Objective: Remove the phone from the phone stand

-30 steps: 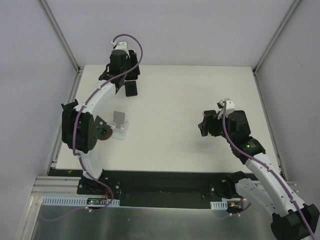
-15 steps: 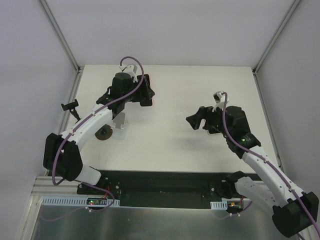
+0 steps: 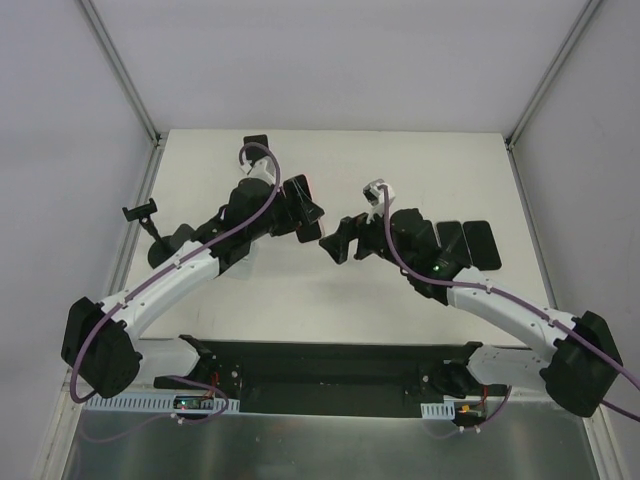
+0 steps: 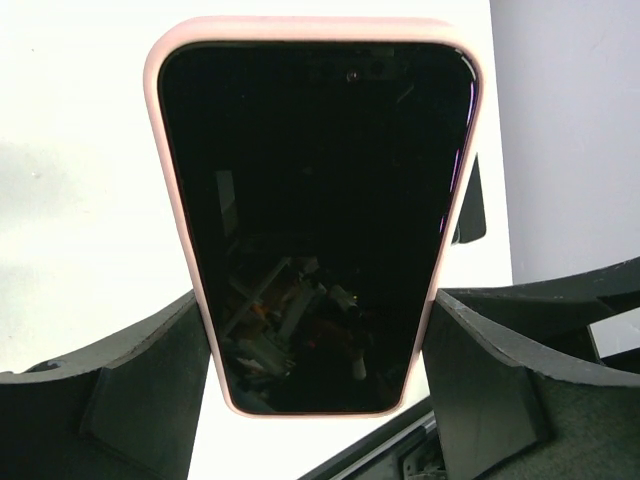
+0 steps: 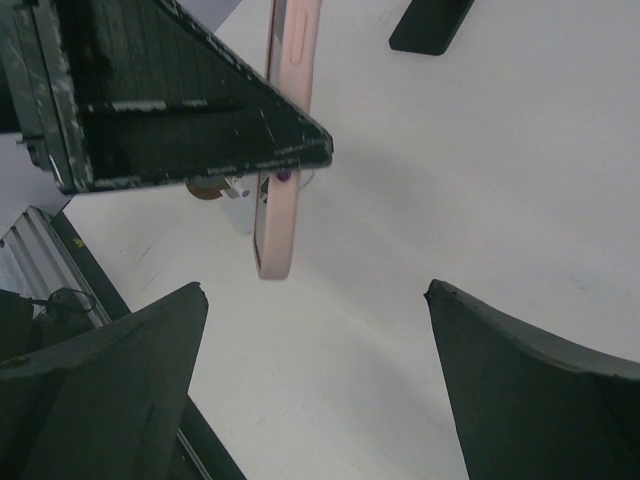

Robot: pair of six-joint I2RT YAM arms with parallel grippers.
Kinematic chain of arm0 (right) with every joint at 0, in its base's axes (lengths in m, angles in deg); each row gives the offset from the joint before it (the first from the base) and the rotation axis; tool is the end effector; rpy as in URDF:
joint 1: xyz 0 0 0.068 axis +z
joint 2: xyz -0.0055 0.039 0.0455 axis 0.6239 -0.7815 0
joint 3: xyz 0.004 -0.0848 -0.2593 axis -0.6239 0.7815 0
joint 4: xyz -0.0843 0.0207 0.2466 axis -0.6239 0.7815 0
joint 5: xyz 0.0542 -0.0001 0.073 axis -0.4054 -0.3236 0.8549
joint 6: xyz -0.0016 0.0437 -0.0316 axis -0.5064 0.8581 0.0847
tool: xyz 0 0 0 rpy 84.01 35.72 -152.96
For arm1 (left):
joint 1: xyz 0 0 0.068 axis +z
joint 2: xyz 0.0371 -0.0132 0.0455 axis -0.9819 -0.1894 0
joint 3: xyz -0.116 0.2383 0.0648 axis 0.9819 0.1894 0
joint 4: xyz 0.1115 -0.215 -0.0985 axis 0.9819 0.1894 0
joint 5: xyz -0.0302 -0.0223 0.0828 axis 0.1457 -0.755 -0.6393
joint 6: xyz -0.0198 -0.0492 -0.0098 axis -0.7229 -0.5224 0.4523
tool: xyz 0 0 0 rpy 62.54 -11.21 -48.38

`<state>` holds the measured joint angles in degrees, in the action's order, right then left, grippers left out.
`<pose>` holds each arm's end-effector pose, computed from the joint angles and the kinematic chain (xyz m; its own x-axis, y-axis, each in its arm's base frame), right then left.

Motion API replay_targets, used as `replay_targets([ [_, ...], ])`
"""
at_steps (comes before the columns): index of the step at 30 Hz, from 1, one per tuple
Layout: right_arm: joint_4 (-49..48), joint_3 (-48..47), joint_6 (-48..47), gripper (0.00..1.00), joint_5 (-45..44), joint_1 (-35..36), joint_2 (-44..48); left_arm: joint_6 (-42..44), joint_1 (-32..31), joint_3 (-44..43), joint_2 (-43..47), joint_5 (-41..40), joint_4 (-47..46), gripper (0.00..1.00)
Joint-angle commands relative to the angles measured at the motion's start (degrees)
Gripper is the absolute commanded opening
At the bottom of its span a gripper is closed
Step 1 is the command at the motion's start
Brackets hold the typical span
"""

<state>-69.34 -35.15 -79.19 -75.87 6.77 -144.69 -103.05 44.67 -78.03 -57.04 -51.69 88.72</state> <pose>0.1870 0.1936 0.3042 -0.1868 -0.0447 -0.9814 -0.7514 0.6501 0.1134 0.2399 -0.1660 0.3218 -0.5951 -0.4438 -0.6700 0.2498 0.6903 -0.6791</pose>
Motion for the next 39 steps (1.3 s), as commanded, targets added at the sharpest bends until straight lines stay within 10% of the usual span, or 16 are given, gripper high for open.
replay_targets([
  [1, -6.8, -5.3, -1.0, 0.94, -3.4, 2.2, -3.2, -4.6, -1.9, 1.5, 4.7, -3.6, -5.1, 0.0],
  [14, -8.2, -10.6, -0.6, 0.62, -6.7, 7.4, -11.3, -3.9, -2.9, 4.6, 10.5, -5.1, -5.9, 0.0],
  [21, -6.1, -10.6, 0.8, 0.05, -8.1, 7.3, -10.3, -2.1, -2.8, 5.6, 12.0, -4.8, -7.0, 0.01],
  [32, 0.9, -5.7, 6.4, 0.01, -8.2, 2.9, -5.0, 13.2, -2.8, 9.0, 20.3, -12.6, -9.2, 0.93],
  [39, 8.1, 1.5, 8.4, 0.01, -6.3, -4.8, 2.2, 25.1, -2.8, 16.4, 30.6, -22.7, -9.3, 0.99],
])
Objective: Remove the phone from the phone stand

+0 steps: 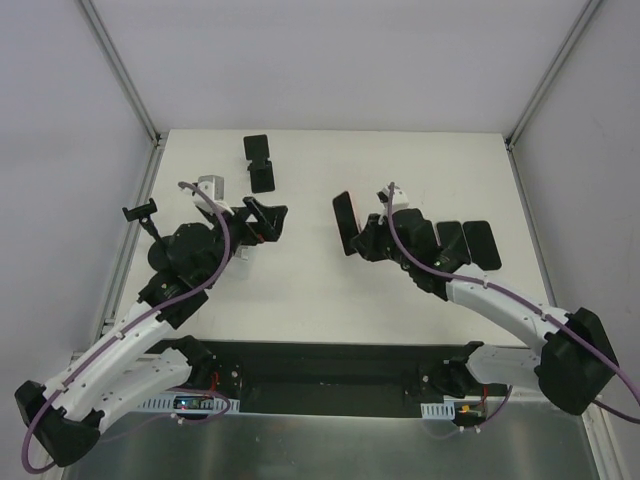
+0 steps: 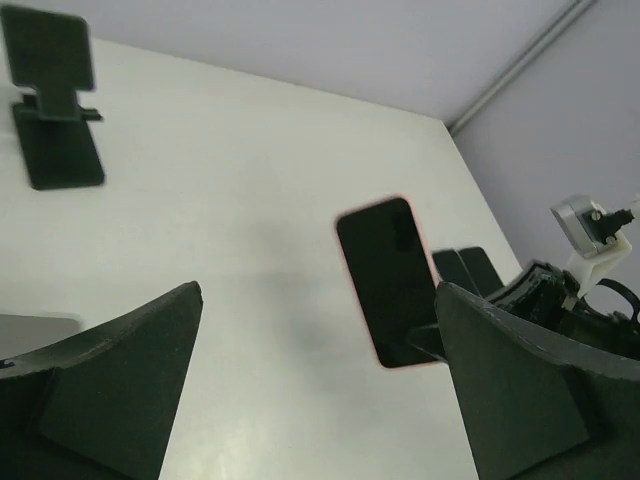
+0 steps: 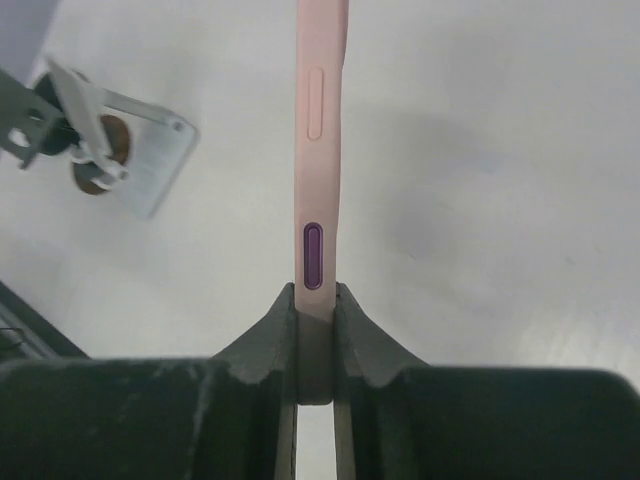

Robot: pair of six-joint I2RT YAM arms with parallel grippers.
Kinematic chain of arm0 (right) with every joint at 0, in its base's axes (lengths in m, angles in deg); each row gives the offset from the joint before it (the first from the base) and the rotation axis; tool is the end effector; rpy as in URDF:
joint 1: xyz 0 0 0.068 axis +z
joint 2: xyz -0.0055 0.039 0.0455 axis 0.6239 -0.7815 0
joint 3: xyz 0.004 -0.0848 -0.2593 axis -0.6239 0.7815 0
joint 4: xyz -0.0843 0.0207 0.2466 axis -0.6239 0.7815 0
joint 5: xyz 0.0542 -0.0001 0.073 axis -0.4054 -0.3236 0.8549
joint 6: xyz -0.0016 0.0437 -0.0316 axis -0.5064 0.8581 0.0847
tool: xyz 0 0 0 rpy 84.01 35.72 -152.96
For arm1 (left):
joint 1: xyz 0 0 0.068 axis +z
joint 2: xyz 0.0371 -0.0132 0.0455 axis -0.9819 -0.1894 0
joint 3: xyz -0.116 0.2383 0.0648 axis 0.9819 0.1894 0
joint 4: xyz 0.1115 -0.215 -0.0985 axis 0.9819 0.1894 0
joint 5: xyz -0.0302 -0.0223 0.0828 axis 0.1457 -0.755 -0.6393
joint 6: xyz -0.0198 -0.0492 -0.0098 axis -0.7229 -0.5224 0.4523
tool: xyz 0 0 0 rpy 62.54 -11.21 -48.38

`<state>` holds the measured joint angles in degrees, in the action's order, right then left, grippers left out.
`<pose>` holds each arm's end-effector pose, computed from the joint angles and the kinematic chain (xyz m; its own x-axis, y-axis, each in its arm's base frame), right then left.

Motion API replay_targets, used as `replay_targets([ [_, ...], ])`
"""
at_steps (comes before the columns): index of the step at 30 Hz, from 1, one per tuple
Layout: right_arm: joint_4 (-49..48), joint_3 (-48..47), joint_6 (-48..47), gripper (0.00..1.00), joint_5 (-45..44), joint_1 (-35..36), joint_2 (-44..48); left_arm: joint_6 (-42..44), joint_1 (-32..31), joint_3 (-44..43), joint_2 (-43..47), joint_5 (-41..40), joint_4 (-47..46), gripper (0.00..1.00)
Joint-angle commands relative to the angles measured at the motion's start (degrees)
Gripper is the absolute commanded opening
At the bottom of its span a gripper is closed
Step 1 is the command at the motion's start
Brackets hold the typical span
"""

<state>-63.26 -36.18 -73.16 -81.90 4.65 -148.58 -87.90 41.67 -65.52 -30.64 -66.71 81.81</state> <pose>0.2044 0.1912 0.2820 -0.3567 -0.0531 -0.9327 -0.6090 0.7704 0.1890 0.1543 -0.1080 0.3580 -0.1656 -0.4783 -0.8624 0.3862 0.7732 -0.5030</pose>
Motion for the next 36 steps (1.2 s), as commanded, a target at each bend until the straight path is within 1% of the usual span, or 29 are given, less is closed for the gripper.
replay_targets([
  [1, 2.9, 4.3, 2.8, 0.01, 0.4, -4.9, 6.8, 12.2, 0.2, 4.8, 6.4, -8.2, -2.4, 0.99],
  [2, 3.3, 5.1, 3.9, 0.01, 3.6, -6.3, 7.2, 13.2, 0.2, 5.8, 7.6, -9.1, -2.4, 0.99],
  [7, 5.4, 9.7, 4.7, 0.01, 8.2, -14.4, 8.3, 19.6, 0.4, 13.1, 13.9, -9.3, -2.5, 0.99],
  [12, 4.7, 11.4, 4.6, 0.01, 16.3, -21.2, 4.1, 24.2, 0.4, 17.3, 15.1, -10.4, -3.4, 0.99],
  [14, 3.7, 11.3, 4.4, 0.01, 18.8, -22.2, 2.1, 24.7, 0.3, 17.4, 14.2, -10.5, -3.6, 0.99],
  [19, -0.3, 13.1, 6.0, 0.01, 21.5, -25.7, -1.1, 26.1, 0.3, 16.0, 12.6, -9.0, -3.9, 0.99],
  [23, -0.6, 13.4, 4.6, 0.01, 23.4, -27.2, -4.2, 26.8, 0.4, 15.8, 12.5, -9.1, -3.9, 0.99],
  [28, -0.6, 14.6, 4.1, 0.01, 24.2, -30.0, -5.5, 27.3, 0.3, 15.6, 12.1, -8.8, -4.0, 0.99],
  [31, -0.4, 15.6, 3.9, 0.05, 23.6, -31.2, -5.1, 27.4, 0.3, 15.4, 11.5, -8.7, -4.0, 0.99],
  [33, 0.5, 16.0, 3.7, 0.13, 22.9, -32.1, -4.8, 27.4, 0.4, 15.2, 11.1, -8.5, -4.1, 0.99],
  [34, 1.0, 16.0, 3.3, 0.26, 22.7, -32.3, -5.0, 27.5, 0.4, 15.1, 11.0, -8.4, -4.1, 0.99],
  [35, 1.7, 15.8, 3.1, 0.3, 22.4, -32.6, -5.0, 27.5, 0.4, 15.1, 10.7, -8.4, -4.1, 0.99],
  [36, 3.0, 15.7, 2.5, 0.33, 21.9, -32.6, -5.0, 27.5, 0.3, 15.0, 10.7, -8.4, -4.2, 0.99],
])
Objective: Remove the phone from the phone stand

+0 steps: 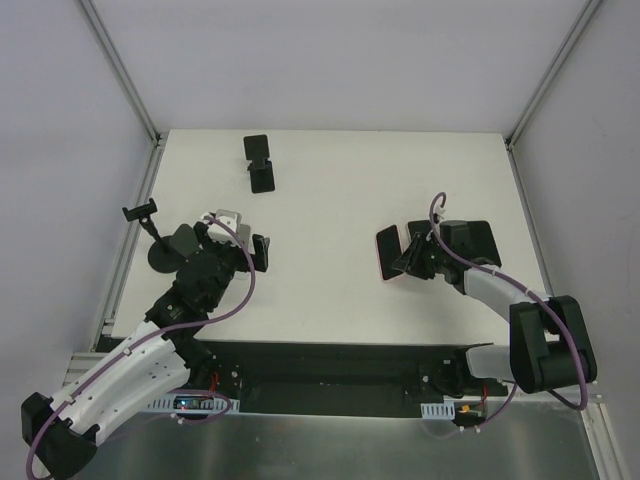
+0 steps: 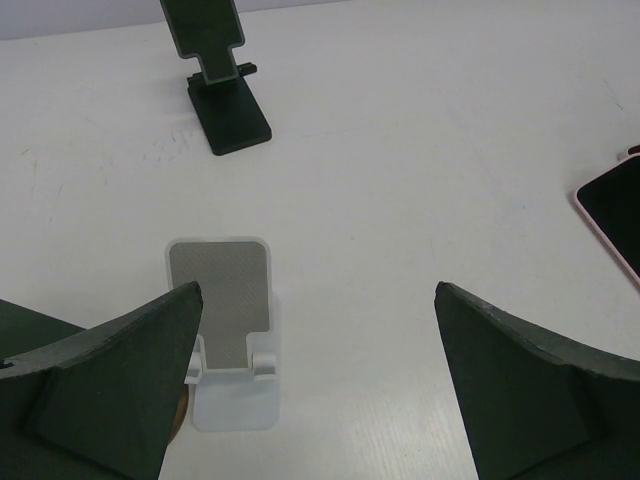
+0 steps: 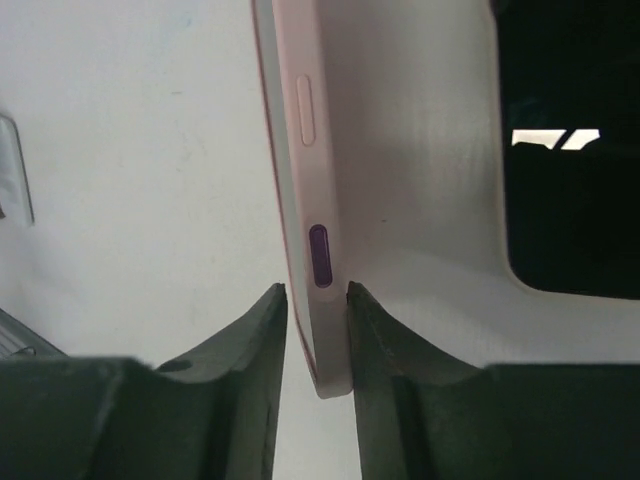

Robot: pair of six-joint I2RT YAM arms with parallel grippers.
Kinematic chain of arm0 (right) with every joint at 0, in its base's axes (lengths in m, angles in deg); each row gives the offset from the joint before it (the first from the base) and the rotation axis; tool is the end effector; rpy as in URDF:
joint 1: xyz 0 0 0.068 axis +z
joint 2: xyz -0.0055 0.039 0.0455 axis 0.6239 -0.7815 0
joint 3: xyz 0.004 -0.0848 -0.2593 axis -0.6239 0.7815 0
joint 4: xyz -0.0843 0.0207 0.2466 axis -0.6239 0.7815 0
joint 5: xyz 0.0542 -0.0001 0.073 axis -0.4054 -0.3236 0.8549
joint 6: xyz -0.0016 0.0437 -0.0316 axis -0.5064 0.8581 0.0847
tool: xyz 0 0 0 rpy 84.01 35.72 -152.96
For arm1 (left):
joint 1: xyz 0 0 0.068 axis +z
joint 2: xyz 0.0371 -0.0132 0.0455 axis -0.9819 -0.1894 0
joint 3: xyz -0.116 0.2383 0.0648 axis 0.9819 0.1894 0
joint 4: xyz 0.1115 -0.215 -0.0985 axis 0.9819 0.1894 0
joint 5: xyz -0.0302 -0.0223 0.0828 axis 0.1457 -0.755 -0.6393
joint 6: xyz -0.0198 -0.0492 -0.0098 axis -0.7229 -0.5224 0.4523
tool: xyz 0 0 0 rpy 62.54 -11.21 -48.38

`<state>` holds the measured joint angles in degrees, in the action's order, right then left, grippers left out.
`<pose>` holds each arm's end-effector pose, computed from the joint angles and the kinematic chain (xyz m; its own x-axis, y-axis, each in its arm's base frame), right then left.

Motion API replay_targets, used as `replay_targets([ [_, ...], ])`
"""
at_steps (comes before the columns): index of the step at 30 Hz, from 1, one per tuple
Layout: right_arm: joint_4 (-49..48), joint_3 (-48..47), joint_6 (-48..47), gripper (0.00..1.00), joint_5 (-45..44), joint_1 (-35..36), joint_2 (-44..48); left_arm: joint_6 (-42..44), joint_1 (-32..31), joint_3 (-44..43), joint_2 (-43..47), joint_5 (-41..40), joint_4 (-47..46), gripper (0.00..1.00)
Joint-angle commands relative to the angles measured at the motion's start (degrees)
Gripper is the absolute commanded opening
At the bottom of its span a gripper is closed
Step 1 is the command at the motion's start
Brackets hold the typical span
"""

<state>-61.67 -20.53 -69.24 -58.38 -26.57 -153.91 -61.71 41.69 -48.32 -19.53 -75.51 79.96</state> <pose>0.2395 0.0648 0.1679 -0.7398 0.1000 -0.6653 -0.2837 0.8503 0.4433 0.1339 -0.0858 0.2839 -0.0283 -0.0462 -0.9985 0.2720 0.9609 -0.0522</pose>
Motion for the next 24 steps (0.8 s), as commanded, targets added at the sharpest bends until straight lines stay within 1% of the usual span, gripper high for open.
replay_targets([
  [1, 2.1, -0.1, -1.9, 0.36, -2.6, -1.5, 0.5, 1.4, 0.4, -2.2, -0.5, 0.6, -2.4, 0.99],
  [6, 5.9, -0.7, -2.8, 0.42, -5.3, -2.2, 1.2, 1.3, 0.3, -2.3, -1.0, 0.6, -2.4, 0.99],
  [10, 8.8, -1.9, -4.0, 0.5, -7.5, -2.2, 2.4, 1.3, 0.4, -2.3, -1.0, 0.7, -2.4, 0.99],
  [12, 10.3, -2.3, -4.9, 0.53, -8.0, -2.2, 2.8, 1.3, 0.4, -2.3, -1.0, 0.8, -2.4, 0.99],
  [13, 10.8, -3.0, -5.1, 0.56, -8.7, -2.3, 3.2, 1.3, 0.4, -2.3, -0.9, 0.9, -2.4, 0.99],
  [17, 14.5, -5.6, -6.6, 0.65, -9.4, -1.9, 4.5, 1.2, 0.4, -2.3, -1.1, 1.0, -2.4, 0.99],
  [19, 16.8, -6.7, -7.5, 0.7, -10.3, -1.0, 5.8, 1.2, 0.3, -2.3, -1.2, 1.0, -2.4, 0.99],
  [24, 20.7, -10.4, -7.5, 0.8, -13.4, 6.4, 7.6, 1.0, 0.4, -2.3, -1.4, 1.1, -2.4, 0.99],
])
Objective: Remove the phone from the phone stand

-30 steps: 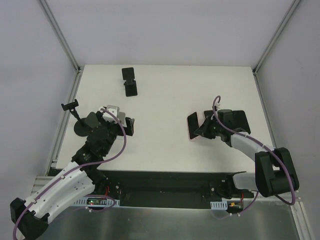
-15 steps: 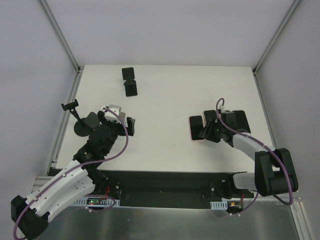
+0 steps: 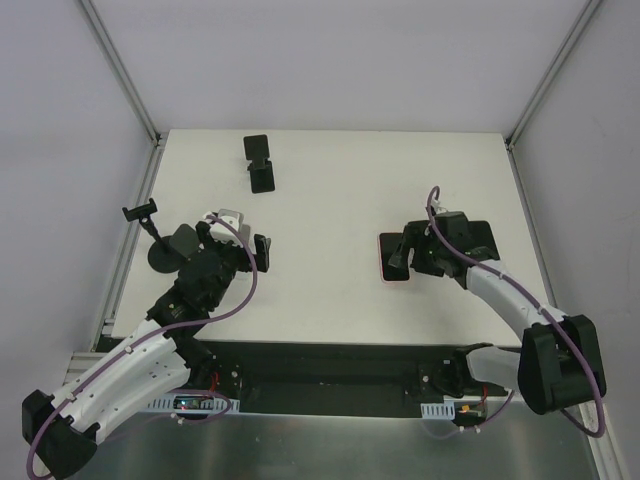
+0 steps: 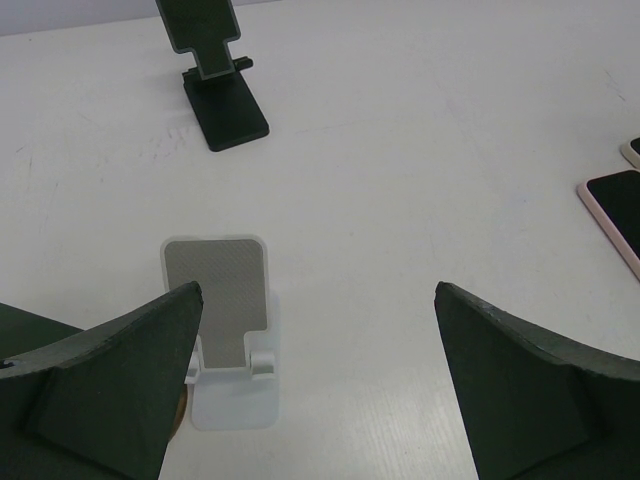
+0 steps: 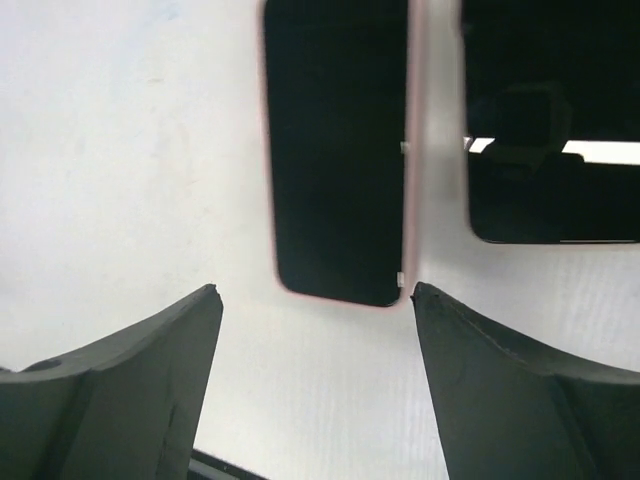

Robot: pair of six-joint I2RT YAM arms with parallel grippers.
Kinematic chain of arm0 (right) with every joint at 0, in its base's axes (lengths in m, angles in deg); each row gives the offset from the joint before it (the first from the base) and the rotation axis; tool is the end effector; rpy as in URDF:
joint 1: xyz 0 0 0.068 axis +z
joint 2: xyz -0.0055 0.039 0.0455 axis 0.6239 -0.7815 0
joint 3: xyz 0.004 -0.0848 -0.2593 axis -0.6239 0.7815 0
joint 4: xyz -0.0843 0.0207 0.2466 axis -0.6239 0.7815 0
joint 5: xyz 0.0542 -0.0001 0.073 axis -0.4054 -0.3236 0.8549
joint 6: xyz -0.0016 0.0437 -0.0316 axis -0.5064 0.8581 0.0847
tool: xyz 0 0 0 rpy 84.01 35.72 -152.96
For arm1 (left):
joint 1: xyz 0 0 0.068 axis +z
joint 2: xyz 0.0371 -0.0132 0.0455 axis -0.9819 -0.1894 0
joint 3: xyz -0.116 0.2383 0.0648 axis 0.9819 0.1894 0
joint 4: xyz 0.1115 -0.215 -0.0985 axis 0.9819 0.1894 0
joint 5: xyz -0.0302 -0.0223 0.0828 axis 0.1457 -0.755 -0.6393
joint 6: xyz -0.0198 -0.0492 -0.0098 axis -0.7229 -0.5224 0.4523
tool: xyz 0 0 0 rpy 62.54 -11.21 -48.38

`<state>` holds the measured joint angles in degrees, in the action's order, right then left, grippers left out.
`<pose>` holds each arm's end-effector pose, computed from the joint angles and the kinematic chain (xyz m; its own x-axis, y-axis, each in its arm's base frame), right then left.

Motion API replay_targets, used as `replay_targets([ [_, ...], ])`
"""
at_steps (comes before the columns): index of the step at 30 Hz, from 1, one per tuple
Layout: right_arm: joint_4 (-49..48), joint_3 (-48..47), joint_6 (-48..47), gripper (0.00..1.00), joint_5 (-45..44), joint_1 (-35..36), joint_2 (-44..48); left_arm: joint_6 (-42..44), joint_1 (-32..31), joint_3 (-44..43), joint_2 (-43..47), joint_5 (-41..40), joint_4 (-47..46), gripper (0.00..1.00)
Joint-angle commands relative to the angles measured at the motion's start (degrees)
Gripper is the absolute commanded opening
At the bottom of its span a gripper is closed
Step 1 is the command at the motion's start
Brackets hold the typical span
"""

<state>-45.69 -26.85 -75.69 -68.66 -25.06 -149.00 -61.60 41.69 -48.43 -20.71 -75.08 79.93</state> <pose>0.2343 0.0640 0.1977 -0.7410 -0.0151 -0.6713 -0.2538 0.9318 0.2593 0.1365 -0.0881 0.2818 -0.0426 -0.0333 -0.9985 0.2786 0.9594 -0.0439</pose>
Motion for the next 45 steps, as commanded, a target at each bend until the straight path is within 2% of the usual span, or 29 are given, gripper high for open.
replay_targets([
  [1, 5.1, -4.2, -0.7, 0.82, -4.8, 6.1, 3.2, 0.9, 0.4, -2.2, -0.3, 0.5, -2.3, 0.99],
  [8, 8.6, -1.4, 10.4, 0.84, -11.6, 17.5, 5.4, 0.8, 0.4, -2.1, 0.0, 0.4, -2.3, 0.99],
  [11, 8.2, 1.7, 14.5, 0.84, -15.2, 19.5, 6.4, 0.6, 0.3, -2.1, 0.2, 0.3, -2.3, 0.99],
  [17, 2.5, 1.8, 16.1, 0.79, -14.4, 21.6, 2.4, 0.1, 0.4, -2.3, -1.0, 1.2, -2.2, 0.99],
  [27, -2.6, 0.8, 19.8, 0.67, -20.6, 22.9, -6.4, 0.0, 0.3, -2.3, -0.7, 0.6, -2.0, 0.99],
  [36, -4.0, -2.2, 18.7, 0.66, -25.7, 22.5, -10.4, 0.3, 0.4, -2.6, -0.7, 0.0, -1.5, 0.99],
  [45, -4.0, -3.7, 15.9, 0.66, -24.6, 21.1, -11.0, 0.3, 0.3, -2.7, -0.7, 0.1, -1.5, 0.99],
])
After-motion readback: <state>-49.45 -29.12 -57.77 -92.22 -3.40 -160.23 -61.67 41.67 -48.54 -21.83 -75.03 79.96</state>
